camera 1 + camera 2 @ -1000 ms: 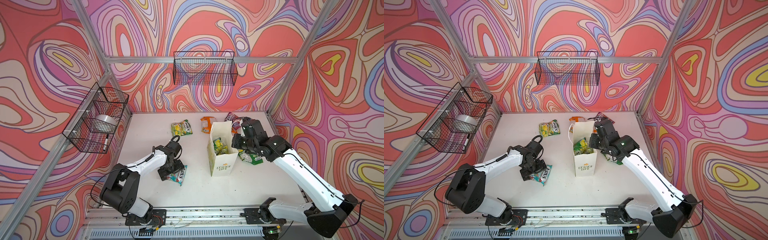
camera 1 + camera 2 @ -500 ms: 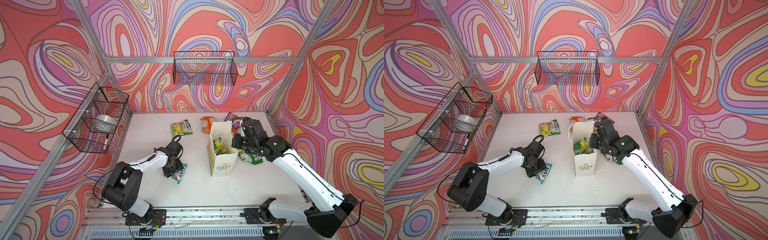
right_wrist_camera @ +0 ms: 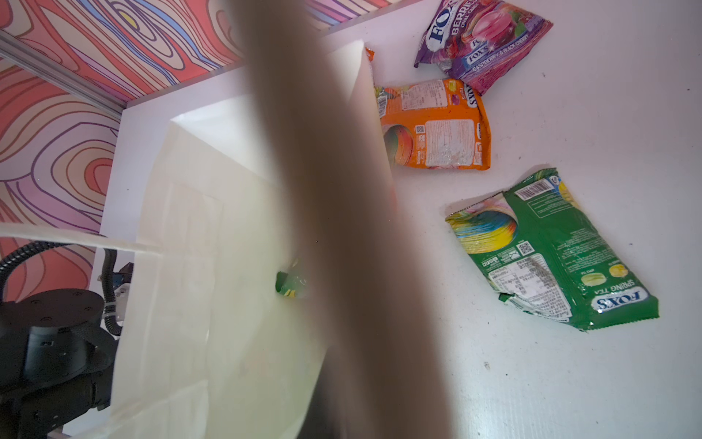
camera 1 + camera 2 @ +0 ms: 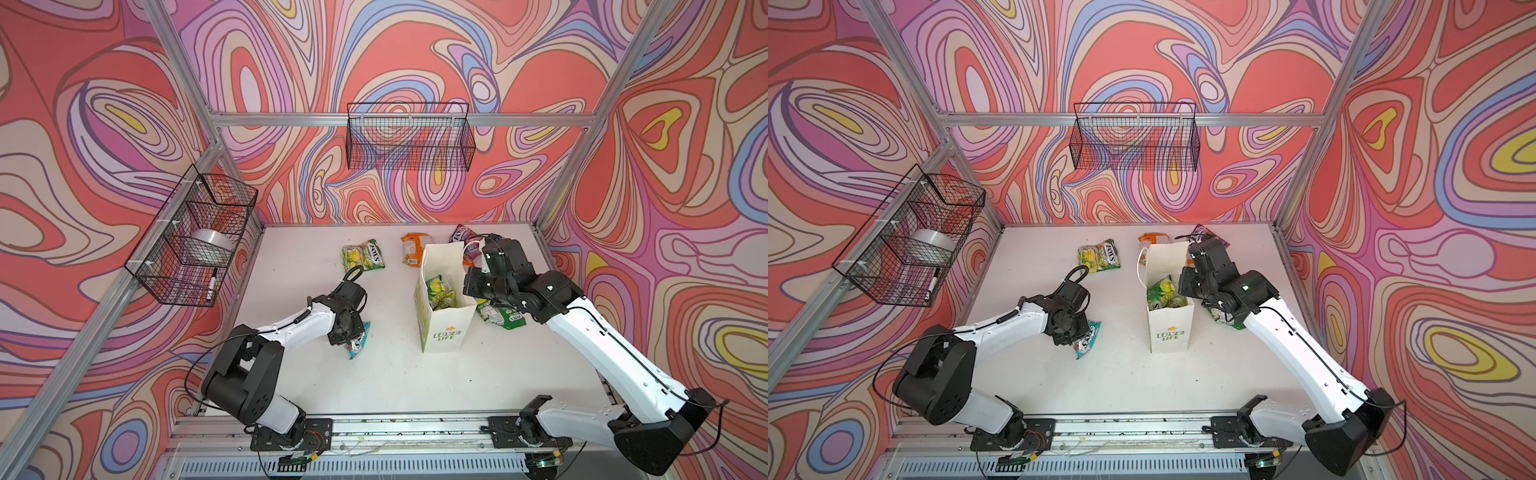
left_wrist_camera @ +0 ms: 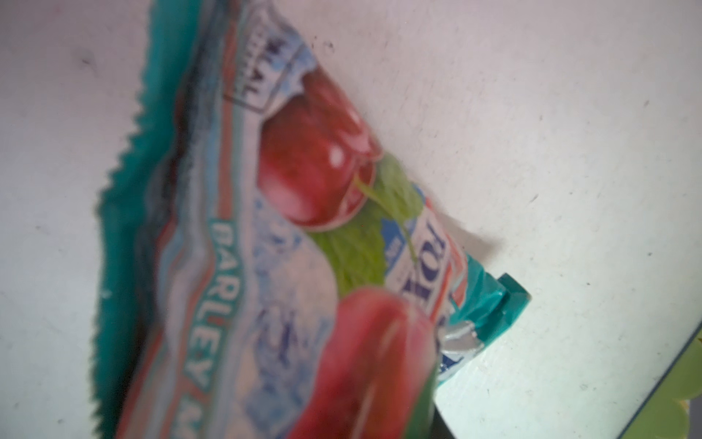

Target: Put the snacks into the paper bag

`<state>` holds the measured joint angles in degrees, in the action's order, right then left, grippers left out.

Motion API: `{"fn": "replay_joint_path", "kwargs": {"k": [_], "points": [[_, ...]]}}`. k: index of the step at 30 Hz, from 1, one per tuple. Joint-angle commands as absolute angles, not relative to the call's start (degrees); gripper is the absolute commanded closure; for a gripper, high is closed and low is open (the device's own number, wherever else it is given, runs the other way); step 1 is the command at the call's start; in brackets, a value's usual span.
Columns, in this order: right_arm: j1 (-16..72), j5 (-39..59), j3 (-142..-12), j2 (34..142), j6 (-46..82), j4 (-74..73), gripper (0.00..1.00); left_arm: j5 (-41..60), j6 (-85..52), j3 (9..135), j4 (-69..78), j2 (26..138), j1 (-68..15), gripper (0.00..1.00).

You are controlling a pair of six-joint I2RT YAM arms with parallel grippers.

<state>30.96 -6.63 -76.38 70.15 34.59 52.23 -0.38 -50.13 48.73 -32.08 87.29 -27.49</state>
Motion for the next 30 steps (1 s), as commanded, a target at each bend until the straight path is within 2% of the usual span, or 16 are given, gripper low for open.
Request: {"fn": "replay_joint_path", "kwargs": {"k": [1, 8, 22, 30], "points": [[31.29, -7.71, -76.38, 70.06, 34.02, 52.68, 1.0, -4.39, -47.22, 49.01, -35.16, 86.85, -27.22, 0.81], [31.29, -8.08, -76.58, 69.43, 34.04, 52.97, 1.0, -7.28, -45.09, 52.87, -38.29, 79.66, -27.18, 0.83], [31.29, -7.96, -76.93, 69.83, 33.53, 52.37, 1.0, -14.1, -37.68, 70.55, -49.23, 69.11, -27.07, 0.83], [31.29, -7.54, -77.06, 70.23, 33.49, 51.62, 1.0, -5.93, -36.93, 86.56, -49.36, 69.31, -27.18, 0.82]]}}
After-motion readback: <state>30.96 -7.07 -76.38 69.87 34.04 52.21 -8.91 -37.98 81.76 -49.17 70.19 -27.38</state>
